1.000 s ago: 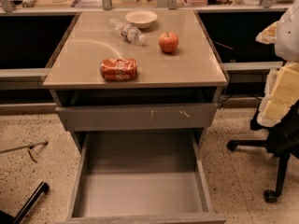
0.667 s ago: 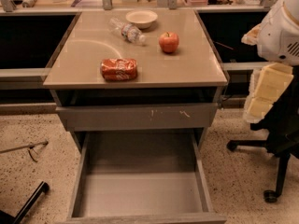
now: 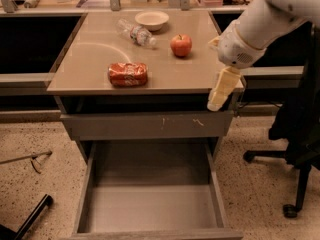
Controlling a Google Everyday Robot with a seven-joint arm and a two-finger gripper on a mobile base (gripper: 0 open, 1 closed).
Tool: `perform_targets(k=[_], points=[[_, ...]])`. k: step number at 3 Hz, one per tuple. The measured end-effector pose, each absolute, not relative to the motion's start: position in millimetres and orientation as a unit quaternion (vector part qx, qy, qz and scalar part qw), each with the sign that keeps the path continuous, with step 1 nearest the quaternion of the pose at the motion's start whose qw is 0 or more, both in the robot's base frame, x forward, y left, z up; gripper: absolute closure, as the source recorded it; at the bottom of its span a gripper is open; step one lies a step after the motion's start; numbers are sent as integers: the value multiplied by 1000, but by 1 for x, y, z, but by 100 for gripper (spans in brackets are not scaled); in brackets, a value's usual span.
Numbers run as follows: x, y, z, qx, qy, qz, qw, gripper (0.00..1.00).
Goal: Place coke can into middle drawer
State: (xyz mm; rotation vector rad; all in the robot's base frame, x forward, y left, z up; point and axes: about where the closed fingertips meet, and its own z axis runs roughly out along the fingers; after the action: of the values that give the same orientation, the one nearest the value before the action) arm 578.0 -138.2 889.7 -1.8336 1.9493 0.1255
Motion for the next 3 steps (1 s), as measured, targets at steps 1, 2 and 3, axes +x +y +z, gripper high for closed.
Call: perform_targets(k=[1, 2, 3], points=[[598, -139, 847, -673, 703, 69, 220, 0], [598, -138, 847, -672, 704, 69, 219, 0], [624, -125, 834, -687, 685, 78, 230, 0]])
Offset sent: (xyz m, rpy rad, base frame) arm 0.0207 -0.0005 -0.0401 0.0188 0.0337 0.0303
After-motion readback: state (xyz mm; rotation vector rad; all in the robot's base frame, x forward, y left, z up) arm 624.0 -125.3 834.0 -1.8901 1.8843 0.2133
